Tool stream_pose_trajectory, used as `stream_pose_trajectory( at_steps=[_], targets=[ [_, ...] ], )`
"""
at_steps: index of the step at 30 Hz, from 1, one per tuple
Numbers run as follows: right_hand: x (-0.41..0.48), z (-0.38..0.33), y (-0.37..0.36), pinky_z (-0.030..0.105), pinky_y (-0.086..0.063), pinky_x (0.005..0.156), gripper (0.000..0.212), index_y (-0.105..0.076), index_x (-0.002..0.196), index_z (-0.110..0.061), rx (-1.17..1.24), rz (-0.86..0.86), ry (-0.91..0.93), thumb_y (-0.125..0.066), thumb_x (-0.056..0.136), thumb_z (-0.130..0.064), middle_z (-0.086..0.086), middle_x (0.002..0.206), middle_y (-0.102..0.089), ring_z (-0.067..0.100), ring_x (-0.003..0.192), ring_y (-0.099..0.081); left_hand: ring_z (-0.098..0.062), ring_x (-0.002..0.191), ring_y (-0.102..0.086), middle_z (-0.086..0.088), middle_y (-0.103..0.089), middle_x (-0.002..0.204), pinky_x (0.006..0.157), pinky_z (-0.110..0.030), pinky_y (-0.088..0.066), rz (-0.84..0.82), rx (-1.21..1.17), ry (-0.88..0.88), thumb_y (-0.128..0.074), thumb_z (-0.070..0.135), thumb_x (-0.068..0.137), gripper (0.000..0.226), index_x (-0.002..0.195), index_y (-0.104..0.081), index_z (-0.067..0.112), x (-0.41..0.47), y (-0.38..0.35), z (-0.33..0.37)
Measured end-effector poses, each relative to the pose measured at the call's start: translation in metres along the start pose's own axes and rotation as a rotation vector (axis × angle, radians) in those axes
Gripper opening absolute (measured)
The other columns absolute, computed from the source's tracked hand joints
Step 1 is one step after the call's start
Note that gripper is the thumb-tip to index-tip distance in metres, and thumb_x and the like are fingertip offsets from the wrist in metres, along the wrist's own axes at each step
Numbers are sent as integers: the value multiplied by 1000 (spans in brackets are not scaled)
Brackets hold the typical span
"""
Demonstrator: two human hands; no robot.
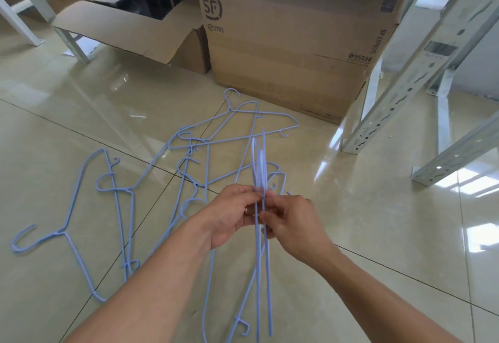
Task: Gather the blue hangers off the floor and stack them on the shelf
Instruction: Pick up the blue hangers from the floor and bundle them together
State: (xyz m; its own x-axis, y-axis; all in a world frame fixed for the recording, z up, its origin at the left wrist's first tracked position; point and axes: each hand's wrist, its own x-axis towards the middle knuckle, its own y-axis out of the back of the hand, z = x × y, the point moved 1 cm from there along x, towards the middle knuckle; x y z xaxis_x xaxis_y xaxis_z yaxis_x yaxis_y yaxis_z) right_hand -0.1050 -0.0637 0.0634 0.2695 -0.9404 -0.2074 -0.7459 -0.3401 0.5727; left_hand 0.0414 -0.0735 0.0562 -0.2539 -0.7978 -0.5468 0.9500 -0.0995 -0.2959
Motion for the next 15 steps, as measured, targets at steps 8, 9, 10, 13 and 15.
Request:
stream_pose_trajectory(
  at_steps=[8,9,10,13,15],
  targets=[
    [32,-27,-19,44,-62,71,9,-75,86,-11,12,-97,109,-66,89,-12,5,68,-76,17,61,-74,-27,62,-62,-18,-66,74,65,-37,-55,1,13,-101,-46,-8,90,21,102,-64,-7,-14,35,14],
    [38,-32,-18,45,-63,72,10,-76,85,-9,37,-111,102,-67,89,-11,7,69,-77,21,63,-75,-26,65,-64,-16,-68,75,69,-37,-57,11,-5,-102,-48,-4,93,19,102,-64,-5,-15,42,19],
    [44,-36,-16,44,-64,72,10,-76,86,-6,86,-125,72,-68,90,-8,12,72,-77,24,63,-75,-26,71,-67,-15,-71,79,75,-38,-58,21,-32,-96,-49,0,95,17,101,-65,-3,-16,51,25],
    [63,-39,-16,30,-63,59,10,-70,93,11,244,-158,-118,-63,91,5,25,79,-74,22,56,-71,-31,91,-72,-21,-73,98,84,-41,-58,66,-71,-73,-45,8,99,20,96,-64,1,-24,85,52],
    [79,-33,-26,29,-63,58,10,-68,92,12,170,-185,-200,-60,89,9,26,81,-72,20,55,-69,-29,86,-73,-20,-74,97,77,-38,-60,120,-55,-73,-45,10,99,20,97,-63,2,-34,109,71]
  ],
)
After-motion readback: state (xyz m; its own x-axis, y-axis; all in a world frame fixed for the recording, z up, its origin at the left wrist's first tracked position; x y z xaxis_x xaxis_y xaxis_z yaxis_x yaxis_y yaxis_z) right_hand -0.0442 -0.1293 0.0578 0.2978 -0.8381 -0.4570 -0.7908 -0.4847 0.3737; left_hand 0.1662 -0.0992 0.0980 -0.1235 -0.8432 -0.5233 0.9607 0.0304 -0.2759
